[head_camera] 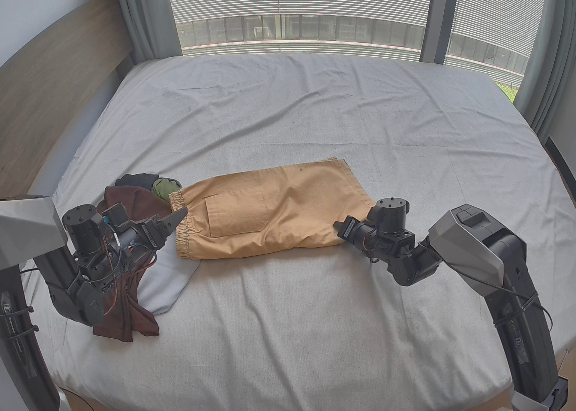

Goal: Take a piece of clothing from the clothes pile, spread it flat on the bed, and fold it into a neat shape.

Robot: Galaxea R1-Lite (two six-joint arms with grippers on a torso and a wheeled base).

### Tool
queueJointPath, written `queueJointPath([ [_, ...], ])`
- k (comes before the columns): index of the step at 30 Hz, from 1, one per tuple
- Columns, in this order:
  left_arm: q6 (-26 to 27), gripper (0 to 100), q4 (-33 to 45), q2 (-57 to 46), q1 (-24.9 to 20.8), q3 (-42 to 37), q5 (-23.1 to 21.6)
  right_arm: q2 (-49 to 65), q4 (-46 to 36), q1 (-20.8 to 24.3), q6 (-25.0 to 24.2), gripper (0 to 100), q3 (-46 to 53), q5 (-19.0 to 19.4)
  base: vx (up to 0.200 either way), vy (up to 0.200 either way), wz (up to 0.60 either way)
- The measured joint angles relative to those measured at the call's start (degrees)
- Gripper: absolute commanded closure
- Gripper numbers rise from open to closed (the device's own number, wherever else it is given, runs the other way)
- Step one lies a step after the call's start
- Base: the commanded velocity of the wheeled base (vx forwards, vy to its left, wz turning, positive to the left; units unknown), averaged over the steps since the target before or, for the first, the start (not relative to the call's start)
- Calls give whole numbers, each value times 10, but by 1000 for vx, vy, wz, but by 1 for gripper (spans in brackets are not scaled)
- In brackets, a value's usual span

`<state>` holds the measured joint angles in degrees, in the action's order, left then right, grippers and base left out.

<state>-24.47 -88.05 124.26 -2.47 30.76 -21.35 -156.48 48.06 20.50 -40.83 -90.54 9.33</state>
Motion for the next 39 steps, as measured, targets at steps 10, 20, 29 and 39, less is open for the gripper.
queueJointPath([
  [10,-1,0,0,3,2,2,-1,27,17,3,5,100,50,-15,0,0,0],
  [20,-1,0,1,7,4,3,-2,79,29,3,41,100,133,-23,0,0,0],
  [29,-1,0,1,10,4,3,-2,136,34,-3,71,100,240,-33,0,0,0],
  [39,-1,0,1,17,4,3,-2,183,80,-20,103,100,364,-38,0,0,0],
])
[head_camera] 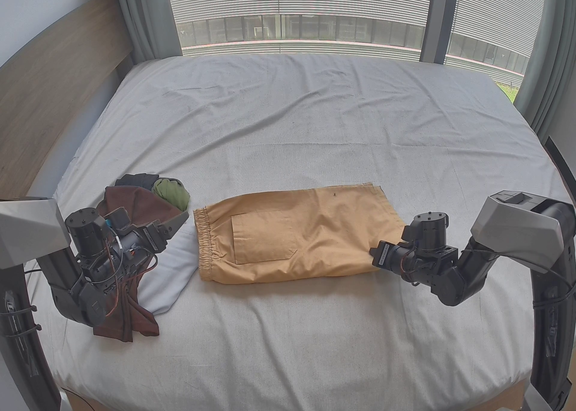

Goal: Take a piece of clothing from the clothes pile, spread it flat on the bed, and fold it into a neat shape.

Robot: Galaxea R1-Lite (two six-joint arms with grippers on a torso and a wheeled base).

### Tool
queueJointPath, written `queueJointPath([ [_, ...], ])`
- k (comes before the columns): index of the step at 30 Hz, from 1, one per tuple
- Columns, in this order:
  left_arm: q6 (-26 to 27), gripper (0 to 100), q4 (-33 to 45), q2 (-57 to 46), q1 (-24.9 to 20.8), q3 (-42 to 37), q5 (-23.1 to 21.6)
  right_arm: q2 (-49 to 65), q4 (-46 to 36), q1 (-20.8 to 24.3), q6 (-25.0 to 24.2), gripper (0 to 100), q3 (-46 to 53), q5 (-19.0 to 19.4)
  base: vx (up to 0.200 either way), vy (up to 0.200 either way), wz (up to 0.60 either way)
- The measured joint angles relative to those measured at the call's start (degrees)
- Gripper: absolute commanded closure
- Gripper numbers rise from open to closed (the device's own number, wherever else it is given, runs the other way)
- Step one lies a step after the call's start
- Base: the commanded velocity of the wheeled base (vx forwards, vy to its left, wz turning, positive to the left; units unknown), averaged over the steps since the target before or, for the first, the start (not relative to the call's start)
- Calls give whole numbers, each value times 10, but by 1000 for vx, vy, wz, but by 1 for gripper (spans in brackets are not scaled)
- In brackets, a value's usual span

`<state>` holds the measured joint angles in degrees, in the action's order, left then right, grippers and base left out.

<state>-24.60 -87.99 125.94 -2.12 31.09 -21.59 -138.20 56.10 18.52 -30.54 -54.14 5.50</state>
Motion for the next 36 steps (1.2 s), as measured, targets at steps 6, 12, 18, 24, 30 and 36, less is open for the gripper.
queueJointPath([
  [6,0,0,0,3,0,0,0,28,21,-12,18,100,72,0,0,0,0],
  [12,0,0,-1,4,0,0,0,56,34,-20,34,100,138,0,0,0,0],
  [18,0,0,-1,4,-1,-1,0,74,59,-29,44,100,189,0,0,0,0],
  [24,0,0,-1,4,-1,-2,-1,69,81,-32,44,100,205,0,0,0,0],
  [30,0,0,-1,5,-1,-2,-1,58,89,-32,44,100,209,0,0,0,0],
  [36,0,0,-1,9,-2,-2,-1,54,82,-27,45,0,223,2,0,0,0],
])
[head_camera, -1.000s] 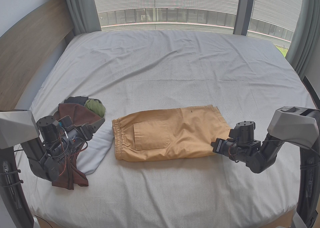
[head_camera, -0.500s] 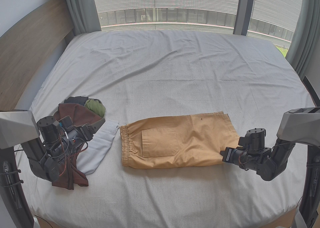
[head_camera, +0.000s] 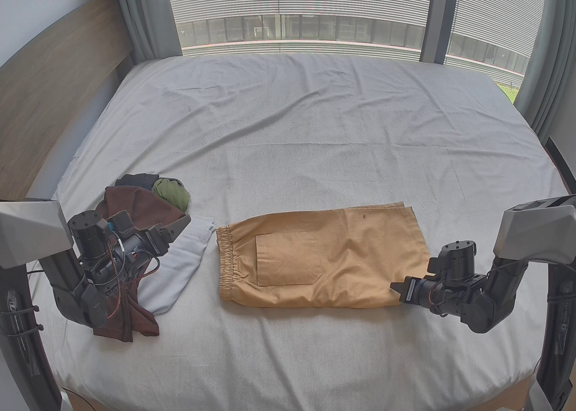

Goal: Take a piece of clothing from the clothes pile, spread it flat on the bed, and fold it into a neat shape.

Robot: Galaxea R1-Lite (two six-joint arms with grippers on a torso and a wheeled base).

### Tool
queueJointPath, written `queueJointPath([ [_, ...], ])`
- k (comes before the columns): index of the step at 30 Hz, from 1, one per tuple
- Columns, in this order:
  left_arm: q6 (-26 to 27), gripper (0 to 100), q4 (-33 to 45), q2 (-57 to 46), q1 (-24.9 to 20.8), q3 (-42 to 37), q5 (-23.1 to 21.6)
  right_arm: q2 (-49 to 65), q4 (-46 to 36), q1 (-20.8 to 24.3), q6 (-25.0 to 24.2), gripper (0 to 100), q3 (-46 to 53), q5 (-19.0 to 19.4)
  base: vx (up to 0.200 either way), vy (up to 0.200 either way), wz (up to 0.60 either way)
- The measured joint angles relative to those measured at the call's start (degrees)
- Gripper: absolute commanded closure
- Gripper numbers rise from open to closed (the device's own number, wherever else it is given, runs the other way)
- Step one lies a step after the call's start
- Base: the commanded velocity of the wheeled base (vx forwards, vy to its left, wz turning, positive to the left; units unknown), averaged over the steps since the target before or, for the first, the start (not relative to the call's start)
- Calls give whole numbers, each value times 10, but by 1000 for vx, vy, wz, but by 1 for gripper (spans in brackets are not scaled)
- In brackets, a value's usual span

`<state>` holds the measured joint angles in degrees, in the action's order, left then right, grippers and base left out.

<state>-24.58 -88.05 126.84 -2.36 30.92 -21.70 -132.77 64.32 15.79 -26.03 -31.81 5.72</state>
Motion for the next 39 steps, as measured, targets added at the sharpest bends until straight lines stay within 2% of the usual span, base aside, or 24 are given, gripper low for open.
queueJointPath([
  [10,0,0,-1,3,-2,-1,0,-1,-3,45,1,0,47,17,0,0,0],
  [18,1,0,-1,6,-4,-3,0,2,5,104,-2,0,74,35,0,0,0],
  [28,0,0,-1,15,-31,-24,-1,50,68,161,-36,0,79,53,0,0,0],
  [33,-6,0,-1,32,-45,-28,-1,89,104,157,-46,0,70,81,0,0,0],
  [39,-16,0,-2,56,-65,-26,-1,108,156,106,-54,0,42,107,0,0,0],
])
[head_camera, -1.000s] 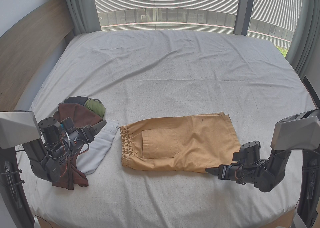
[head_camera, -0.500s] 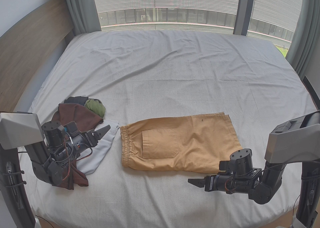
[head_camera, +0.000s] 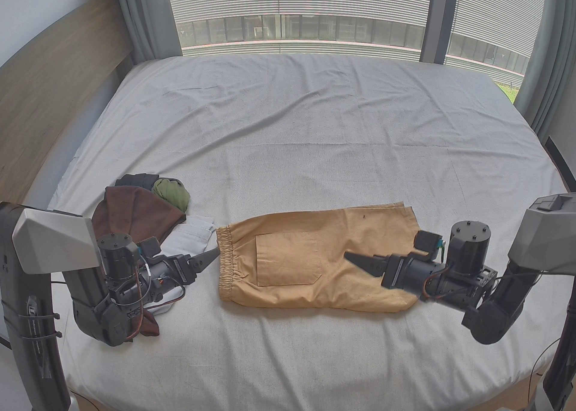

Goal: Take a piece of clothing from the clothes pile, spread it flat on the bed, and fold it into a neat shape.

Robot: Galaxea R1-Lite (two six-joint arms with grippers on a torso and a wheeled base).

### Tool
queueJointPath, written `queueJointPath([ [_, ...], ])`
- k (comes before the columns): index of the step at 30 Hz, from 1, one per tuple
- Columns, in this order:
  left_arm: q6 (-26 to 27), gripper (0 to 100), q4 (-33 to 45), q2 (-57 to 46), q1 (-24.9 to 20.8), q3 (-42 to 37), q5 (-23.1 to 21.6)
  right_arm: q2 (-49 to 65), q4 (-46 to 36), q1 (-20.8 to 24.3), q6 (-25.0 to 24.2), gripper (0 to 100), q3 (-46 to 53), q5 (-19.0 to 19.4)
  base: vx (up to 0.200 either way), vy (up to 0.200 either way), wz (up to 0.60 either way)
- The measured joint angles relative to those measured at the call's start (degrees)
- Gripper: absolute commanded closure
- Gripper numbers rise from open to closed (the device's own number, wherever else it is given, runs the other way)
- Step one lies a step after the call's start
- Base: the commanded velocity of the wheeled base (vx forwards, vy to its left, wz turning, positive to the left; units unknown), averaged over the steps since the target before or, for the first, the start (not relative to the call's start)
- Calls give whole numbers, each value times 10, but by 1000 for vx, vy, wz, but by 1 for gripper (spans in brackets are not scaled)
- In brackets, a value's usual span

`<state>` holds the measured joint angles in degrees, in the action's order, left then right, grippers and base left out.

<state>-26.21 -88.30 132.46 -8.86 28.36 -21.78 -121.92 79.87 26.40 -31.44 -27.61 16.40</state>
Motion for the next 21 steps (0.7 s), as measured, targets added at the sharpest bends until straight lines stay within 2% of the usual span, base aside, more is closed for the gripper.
queueJointPath([
  [11,-33,0,0,58,-27,18,2,5,9,-75,0,0,-31,12,0,0,0],
  [21,-48,0,2,109,-45,57,17,7,10,-93,1,0,-34,14,0,0,0],
])
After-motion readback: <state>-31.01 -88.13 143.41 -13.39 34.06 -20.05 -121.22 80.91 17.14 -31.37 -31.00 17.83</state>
